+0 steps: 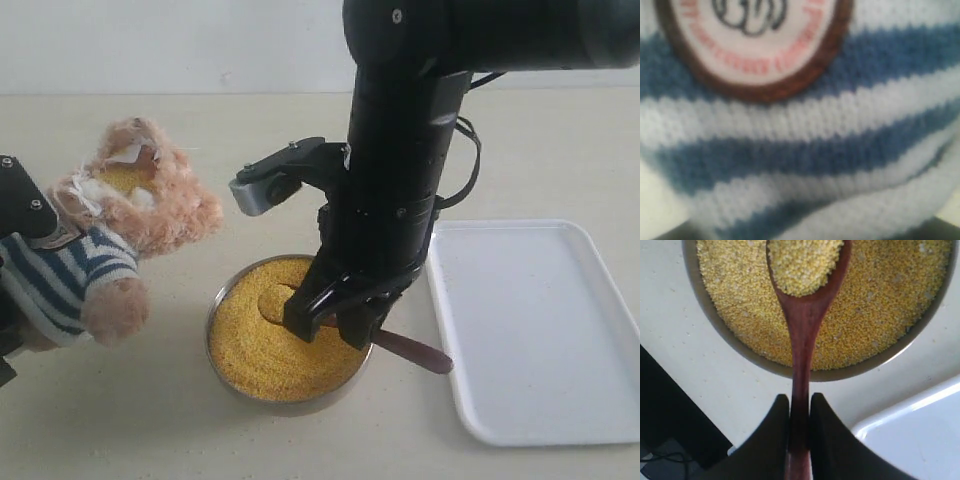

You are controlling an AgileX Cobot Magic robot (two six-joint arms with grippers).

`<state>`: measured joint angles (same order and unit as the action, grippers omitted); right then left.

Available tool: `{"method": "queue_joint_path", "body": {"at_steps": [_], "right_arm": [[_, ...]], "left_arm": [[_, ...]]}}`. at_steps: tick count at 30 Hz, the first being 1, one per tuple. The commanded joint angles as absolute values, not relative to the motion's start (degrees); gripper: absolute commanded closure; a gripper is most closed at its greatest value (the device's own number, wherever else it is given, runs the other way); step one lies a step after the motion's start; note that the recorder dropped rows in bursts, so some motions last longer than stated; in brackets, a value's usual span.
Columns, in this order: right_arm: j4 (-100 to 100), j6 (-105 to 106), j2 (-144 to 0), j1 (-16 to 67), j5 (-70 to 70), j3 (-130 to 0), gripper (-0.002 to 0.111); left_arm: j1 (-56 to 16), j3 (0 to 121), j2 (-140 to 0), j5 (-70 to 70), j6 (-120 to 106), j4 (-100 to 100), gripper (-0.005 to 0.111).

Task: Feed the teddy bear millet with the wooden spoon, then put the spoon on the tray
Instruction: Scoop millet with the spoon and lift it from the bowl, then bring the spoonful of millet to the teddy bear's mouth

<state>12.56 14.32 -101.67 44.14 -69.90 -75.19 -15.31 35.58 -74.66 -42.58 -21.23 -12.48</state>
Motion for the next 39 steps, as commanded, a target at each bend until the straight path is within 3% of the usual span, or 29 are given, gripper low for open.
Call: {"method": "queue_joint_path", "body": {"at_steps": [1, 13, 27, 39], "right_arm": [[13.64, 15.11, -100.15, 43.84, -69.96, -75.37, 0.109], [11.91, 8.9, -98.75, 45.08, -69.96, -90.96, 0.109], [3.2, 4.44, -114.78, 52.54, -69.96, -109.59, 0.109], [-7.63, 5.11, -118.46, 52.67, -69.96, -112.87, 0.109]], "left_arm": [[-15.56, 35.58, -74.47, -41.35, -20.39, -11.69, 0.103], [-15.56, 35.58, -74.47, -41.35, -20.55, -11.39, 0.103], [-15.56, 35.58, -74.47, -41.35, -20.55, -11.39, 0.103], [-15.56, 35.58, -74.47, -40.48, -20.55, -11.39, 0.103]]}}
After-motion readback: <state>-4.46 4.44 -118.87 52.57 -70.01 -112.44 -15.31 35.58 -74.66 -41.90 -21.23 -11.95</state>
